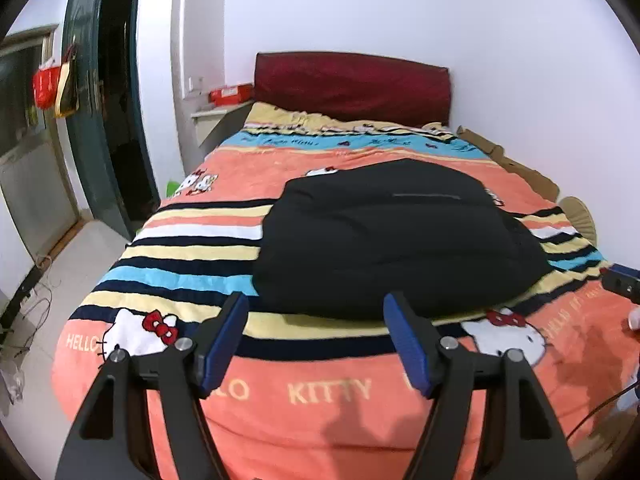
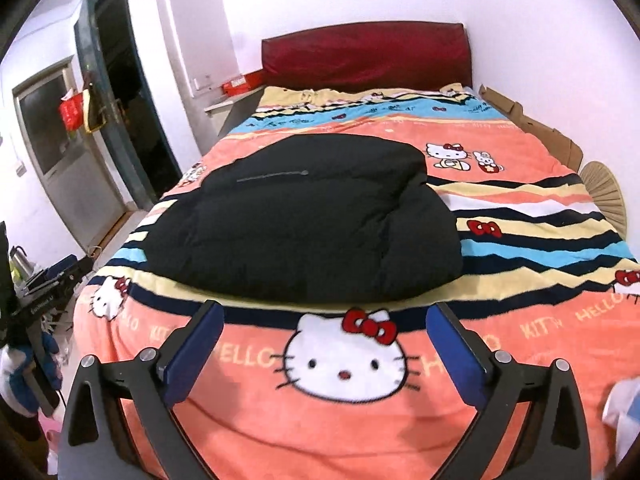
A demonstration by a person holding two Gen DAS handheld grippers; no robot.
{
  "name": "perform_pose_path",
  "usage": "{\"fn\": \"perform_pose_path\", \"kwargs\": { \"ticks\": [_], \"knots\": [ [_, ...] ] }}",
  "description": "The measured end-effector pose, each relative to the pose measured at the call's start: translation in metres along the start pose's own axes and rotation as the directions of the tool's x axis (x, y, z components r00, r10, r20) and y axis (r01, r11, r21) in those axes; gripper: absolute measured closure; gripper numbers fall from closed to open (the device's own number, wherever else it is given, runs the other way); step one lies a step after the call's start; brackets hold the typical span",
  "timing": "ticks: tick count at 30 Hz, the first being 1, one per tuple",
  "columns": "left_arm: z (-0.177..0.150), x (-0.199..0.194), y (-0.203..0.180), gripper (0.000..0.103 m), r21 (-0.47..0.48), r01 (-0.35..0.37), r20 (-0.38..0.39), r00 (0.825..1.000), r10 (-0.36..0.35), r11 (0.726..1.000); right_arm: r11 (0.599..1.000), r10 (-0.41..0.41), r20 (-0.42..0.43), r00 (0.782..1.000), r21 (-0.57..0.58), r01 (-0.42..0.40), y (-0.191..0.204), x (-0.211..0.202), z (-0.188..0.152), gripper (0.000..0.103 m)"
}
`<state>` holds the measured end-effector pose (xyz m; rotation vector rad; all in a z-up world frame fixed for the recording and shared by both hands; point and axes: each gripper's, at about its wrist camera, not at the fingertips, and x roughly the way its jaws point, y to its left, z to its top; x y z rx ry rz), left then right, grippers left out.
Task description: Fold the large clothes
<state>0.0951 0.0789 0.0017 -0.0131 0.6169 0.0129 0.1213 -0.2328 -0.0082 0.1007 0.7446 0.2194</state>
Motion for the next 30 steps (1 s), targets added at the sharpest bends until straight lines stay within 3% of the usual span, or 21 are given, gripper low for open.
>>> {"fn": "perform_pose_path", "kwargs": {
  "ticks": [7, 13, 23, 30],
  "knots": [
    [-0.017, -0.044, -0.033, 0.034, 0.033, -0.027, 0.057, 0.998, 0.025, 0.999, 1.0, -0.008, 0.055, 0.998, -0.024, 0.01, 0.022, -0.03, -0.025, 0.001],
    [-0.026, -0.066, -0.046, 0.034, 0.04, -0.093, 0.095, 0.992, 0.089, 0.995, 0.998, -0.014, 0.092, 0.996, -0.056, 0.019, 0.04, -0.046, -0.042, 0.001],
    [-0.031, -0.076, -0.049, 0.034, 0.043, -0.11, 0.13, 0.986, 0.104, 0.993, 0.996, -0.075, 0.184, 0.98, -0.035, 0.083, 0.039, -0.063, -0.057, 0.0],
    [-0.033, -0.069, -0.052, 0.034, 0.054, -0.098, 0.117, 0.989, 0.092, 0.994, 0.992, -0.114, 0.186, 0.976, -0.027, 0.121, 0.034, -0.057, -0.066, 0.0]
  ]
}}
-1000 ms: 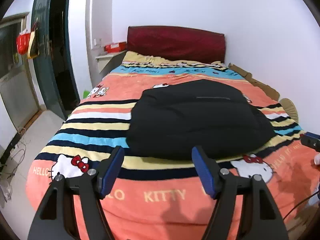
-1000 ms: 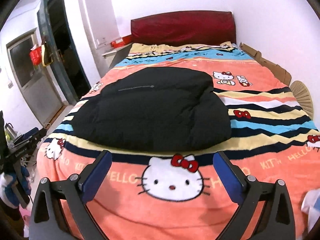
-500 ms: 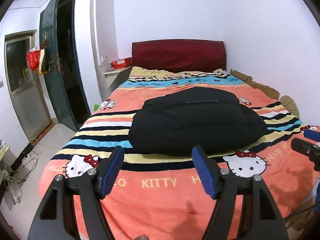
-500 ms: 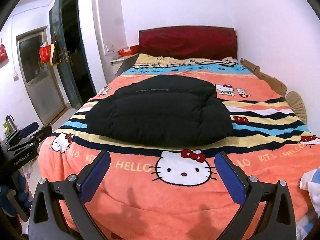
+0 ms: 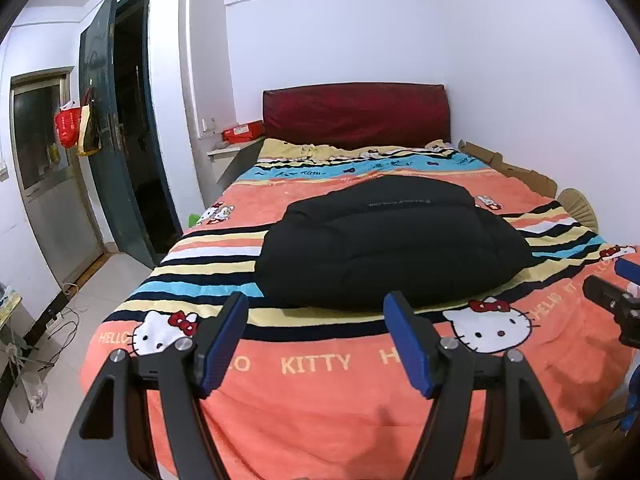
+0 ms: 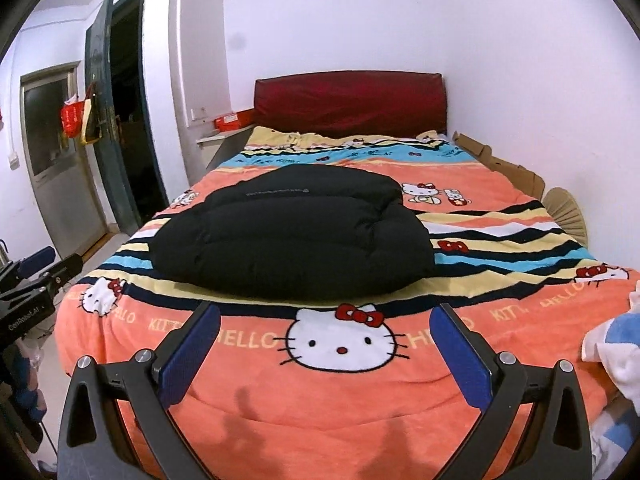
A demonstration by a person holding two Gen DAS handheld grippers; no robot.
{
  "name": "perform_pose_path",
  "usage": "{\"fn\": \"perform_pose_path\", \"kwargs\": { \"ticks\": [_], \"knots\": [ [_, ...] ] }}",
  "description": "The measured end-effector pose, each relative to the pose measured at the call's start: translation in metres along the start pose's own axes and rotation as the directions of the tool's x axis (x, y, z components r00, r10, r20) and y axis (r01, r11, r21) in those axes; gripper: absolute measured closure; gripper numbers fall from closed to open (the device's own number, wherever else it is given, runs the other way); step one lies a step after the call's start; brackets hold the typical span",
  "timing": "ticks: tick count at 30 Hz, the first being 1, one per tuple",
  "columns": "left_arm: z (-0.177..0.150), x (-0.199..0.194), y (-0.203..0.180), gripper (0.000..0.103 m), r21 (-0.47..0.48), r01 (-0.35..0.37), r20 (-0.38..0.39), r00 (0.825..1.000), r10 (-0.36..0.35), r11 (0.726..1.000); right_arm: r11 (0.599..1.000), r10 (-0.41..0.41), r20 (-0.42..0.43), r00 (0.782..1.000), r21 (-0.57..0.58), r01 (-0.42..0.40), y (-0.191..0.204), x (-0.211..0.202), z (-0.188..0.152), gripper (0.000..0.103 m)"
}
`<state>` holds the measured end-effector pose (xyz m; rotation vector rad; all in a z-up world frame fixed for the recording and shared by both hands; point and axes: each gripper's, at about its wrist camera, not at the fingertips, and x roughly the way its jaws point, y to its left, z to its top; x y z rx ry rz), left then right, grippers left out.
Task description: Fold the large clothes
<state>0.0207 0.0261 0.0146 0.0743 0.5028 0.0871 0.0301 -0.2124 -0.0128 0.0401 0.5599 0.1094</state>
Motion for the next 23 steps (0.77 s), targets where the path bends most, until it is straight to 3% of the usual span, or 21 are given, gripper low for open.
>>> {"fn": "perform_pose_path", "kwargs": {
  "ticks": [23],
  "knots": [
    [-0.013, 0.039, -0.007, 0.034, 0.02, 0.021, -0.061, 0.998, -0.02, 1.0, 0.998, -0.064, -0.063, 0.996, 0.014, 0.065, -0.02, 0.034, -0.021, 0.0]
  ]
}}
